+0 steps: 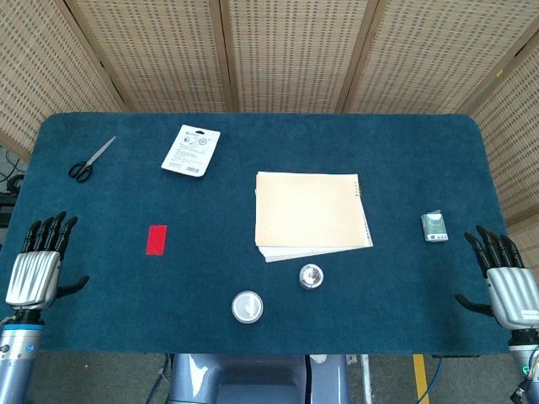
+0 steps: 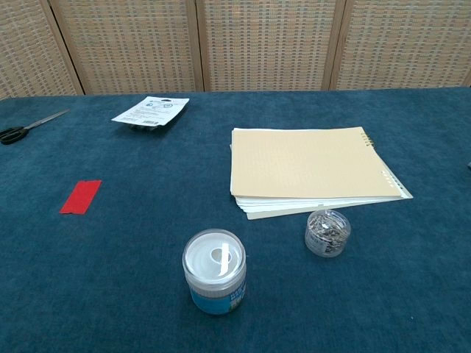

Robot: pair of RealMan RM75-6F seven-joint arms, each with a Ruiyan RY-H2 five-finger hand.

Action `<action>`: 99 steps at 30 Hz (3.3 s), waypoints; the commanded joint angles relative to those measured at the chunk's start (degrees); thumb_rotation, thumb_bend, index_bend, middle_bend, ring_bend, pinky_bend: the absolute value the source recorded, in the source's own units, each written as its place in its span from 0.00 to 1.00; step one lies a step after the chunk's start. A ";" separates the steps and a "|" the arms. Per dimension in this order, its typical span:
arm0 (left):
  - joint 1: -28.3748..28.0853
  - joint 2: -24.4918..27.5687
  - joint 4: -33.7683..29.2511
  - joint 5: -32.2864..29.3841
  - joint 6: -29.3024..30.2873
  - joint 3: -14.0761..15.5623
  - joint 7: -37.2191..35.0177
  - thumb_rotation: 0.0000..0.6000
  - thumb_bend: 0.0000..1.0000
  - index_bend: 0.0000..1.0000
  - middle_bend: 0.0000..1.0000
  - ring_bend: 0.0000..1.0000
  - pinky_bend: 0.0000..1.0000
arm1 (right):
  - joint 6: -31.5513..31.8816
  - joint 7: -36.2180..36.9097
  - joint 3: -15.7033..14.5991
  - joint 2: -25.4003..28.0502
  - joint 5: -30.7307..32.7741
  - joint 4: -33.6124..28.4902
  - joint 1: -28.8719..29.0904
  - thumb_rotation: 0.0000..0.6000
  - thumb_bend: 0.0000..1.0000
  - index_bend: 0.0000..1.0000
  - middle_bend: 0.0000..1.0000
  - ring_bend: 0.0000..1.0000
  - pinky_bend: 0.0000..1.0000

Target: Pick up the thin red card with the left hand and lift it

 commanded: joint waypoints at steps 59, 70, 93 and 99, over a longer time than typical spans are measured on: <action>-6.76 -6.62 6.05 -7.58 -9.52 -2.51 3.96 1.00 0.18 0.00 0.00 0.00 0.00 | -0.90 -1.38 -0.24 -0.63 -0.06 -0.06 0.49 1.00 0.05 0.00 0.00 0.00 0.00; -10.10 -10.81 10.24 -9.98 -13.42 -2.46 5.98 1.00 0.25 0.00 0.00 0.00 0.00 | -0.89 -0.96 -0.23 -0.66 0.04 0.13 0.47 1.00 0.05 0.00 0.00 0.00 0.00; -15.52 -19.04 17.65 -15.70 -17.74 -3.40 10.04 1.00 0.26 0.00 0.00 0.00 0.00 | -0.91 0.75 -0.25 -0.22 -0.07 0.40 0.47 1.00 0.05 0.00 0.00 0.00 0.00; -16.79 -20.70 19.20 -17.52 -18.43 -3.61 11.66 1.00 0.26 0.00 0.00 0.00 0.00 | -0.84 1.53 -0.20 0.13 -0.18 0.37 0.49 1.00 0.05 0.00 0.00 0.00 0.00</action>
